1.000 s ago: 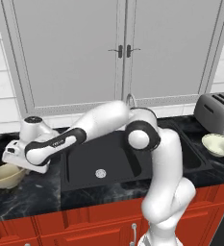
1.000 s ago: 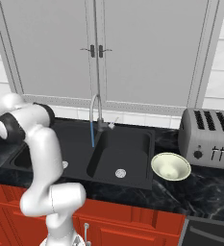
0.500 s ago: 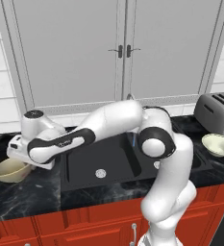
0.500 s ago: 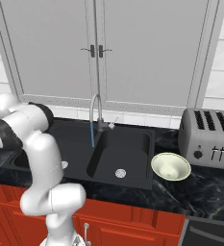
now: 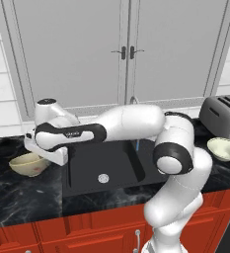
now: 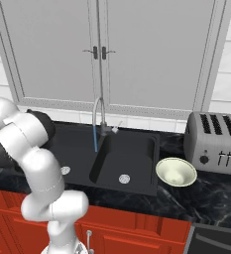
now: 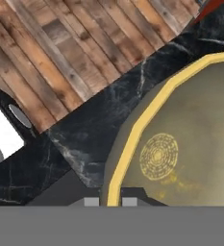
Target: Rinse each bowl for a few seconds and place them down in the sink or on the counter.
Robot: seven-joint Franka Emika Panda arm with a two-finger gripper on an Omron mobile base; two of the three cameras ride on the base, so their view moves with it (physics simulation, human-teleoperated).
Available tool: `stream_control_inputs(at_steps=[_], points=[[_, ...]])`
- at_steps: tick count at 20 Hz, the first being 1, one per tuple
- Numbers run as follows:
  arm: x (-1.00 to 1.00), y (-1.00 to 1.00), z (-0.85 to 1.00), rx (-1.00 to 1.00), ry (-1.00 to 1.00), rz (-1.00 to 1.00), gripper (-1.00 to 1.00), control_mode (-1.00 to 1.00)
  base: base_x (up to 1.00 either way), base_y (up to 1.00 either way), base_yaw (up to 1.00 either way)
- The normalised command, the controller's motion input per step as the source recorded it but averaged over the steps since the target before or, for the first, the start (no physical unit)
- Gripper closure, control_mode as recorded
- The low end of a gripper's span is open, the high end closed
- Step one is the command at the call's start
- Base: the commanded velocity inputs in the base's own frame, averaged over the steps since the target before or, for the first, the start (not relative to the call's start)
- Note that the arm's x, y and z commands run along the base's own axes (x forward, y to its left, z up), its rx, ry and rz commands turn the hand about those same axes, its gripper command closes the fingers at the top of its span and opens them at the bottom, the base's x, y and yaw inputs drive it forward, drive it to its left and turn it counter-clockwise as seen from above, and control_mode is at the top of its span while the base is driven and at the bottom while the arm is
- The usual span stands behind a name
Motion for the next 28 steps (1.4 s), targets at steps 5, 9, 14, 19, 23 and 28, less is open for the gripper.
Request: stream_control_inputs(at_steps=[5, 9, 14, 19, 23, 28], points=[[0.00, -0.43, 0.22, -0.01, 0.16, -0.32, 1.00, -1.00, 0.00, 0.00, 0.00], [-0.13, -0.18, 0.14, -0.01, 0.12, -0.32, 1.00, -1.00, 0.00, 0.00, 0.00], [-0.15, -0.16, 0.09, -0.02, 0.11, -0.32, 1.00, -1.00, 0.00, 0.00, 0.00], [-0.11, -0.07, 0.02, -0.11, 0.08, -0.32, 1.00, -1.00, 0.00, 0.00, 0.00], [-0.03, -0.22, 0.11, -0.16, 0.07, -0.30, 1.00, -1.00, 0.00, 0.00, 0.00], [0.00, -0.33, 0.19, -0.20, 0.05, -0.28, 1.00, -1.00, 0.00, 0.00, 0.00]])
